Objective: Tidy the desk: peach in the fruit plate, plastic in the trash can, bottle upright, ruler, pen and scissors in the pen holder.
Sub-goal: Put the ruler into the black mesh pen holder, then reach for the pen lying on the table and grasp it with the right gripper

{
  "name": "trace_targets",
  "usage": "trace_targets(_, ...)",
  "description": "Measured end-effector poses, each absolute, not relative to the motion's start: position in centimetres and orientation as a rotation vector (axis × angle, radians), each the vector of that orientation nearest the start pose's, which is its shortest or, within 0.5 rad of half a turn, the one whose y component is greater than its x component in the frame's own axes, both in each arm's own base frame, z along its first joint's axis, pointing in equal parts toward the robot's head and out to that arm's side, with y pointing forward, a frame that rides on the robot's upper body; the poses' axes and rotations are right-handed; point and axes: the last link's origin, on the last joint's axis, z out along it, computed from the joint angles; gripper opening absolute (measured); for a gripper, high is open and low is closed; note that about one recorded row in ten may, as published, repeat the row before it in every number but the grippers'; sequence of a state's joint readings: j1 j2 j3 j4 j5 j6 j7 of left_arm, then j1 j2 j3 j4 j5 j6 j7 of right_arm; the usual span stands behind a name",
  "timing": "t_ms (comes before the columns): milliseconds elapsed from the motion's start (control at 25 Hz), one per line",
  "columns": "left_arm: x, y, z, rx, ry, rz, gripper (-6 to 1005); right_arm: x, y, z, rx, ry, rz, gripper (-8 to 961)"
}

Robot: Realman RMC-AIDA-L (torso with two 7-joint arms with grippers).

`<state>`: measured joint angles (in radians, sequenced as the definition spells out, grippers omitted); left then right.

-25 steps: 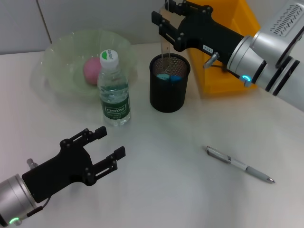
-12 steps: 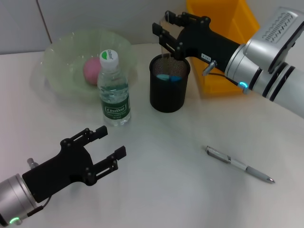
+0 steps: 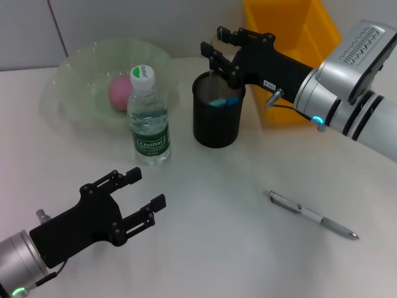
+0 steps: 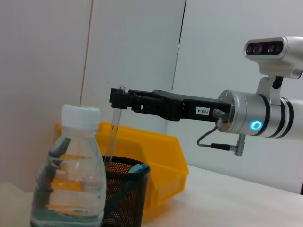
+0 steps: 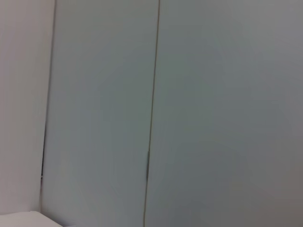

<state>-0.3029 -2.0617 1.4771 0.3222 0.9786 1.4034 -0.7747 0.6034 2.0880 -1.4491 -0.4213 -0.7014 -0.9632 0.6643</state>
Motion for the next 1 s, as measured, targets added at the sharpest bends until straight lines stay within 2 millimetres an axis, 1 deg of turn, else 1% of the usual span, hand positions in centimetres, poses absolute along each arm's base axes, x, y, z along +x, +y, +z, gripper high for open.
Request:
trace_targets(200, -28.8, 25.5, -6.4, -2.482, -0.483, -0.969, 717, 21.1, 39.7, -4.3, -2.191, 0.290, 0.827, 457)
trace_targets(400, -28.7, 25.4, -6.4, -2.483, -0.480, -0.976, 717, 21.3, 39.2, -3.9, -2.180, 0.294, 0.857, 622)
trace_targets(440, -28.7, 25.4, -6.4, -2.484, -0.480, -0.977, 717, 21.2, 38.7, -3.2, -2.164, 0.291, 0.910, 655)
trace_targets(480, -28.7, 25.4, -6.4, -2.484, -0.480, -0.977, 717, 21.2, 38.7, -3.2, -2.164, 0.291, 0.910, 670)
trace_targets(520, -28.7, 25.4, -6.4, -2.484, -0.479, -0.977, 717, 21.1, 38.5, -2.7, -2.153, 0.291, 0.939, 686)
trace_targets(600, -28.7, 25.3, -6.4, -2.483, -0.477, -0.979, 717, 20.7, 37.8, -1.3, -2.124, 0.278, 0.998, 716)
trace_targets(640, -28.7, 25.2, -6.4, -2.484, -0.475, -0.982, 717, 20.3, 37.3, 0.0, -2.105, 0.265, 1.036, 732)
trace_targets(680, -28.7, 25.2, -6.4, -2.484, -0.473, -0.985, 717, 20.3, 37.3, 0.0, -2.105, 0.265, 1.036, 747)
trace_targets(720, -28.7, 25.2, -6.3, -2.485, -0.471, -0.991, 717, 20.0, 36.9, 1.2, -2.107, 0.269, 1.055, 763)
trace_targets(760, -28.7, 25.2, -6.3, -2.485, -0.471, -0.991, 717, 20.0, 36.9, 1.2, -2.107, 0.269, 1.055, 778)
trace_targets(880, -28.6, 25.1, -6.3, -2.488, -0.468, -0.997, 717, 19.8, 36.7, 2.9, -2.165, 0.339, 1.044, 824)
trace_targets(920, -28.6, 25.0, -6.3, -2.490, -0.466, -0.997, 717, 19.6, 36.8, 3.7, -2.220, 0.408, 1.009, 823)
trace_targets(960, -28.6, 25.0, -6.3, -2.490, -0.466, -0.997, 717, 19.6, 36.8, 3.7, -2.220, 0.408, 1.009, 823)
trace_targets(1000, -28.6, 25.0, -6.3, -2.493, -0.465, -0.996, 717, 19.4, 36.8, 4.1, -2.251, 0.445, 0.978, 822)
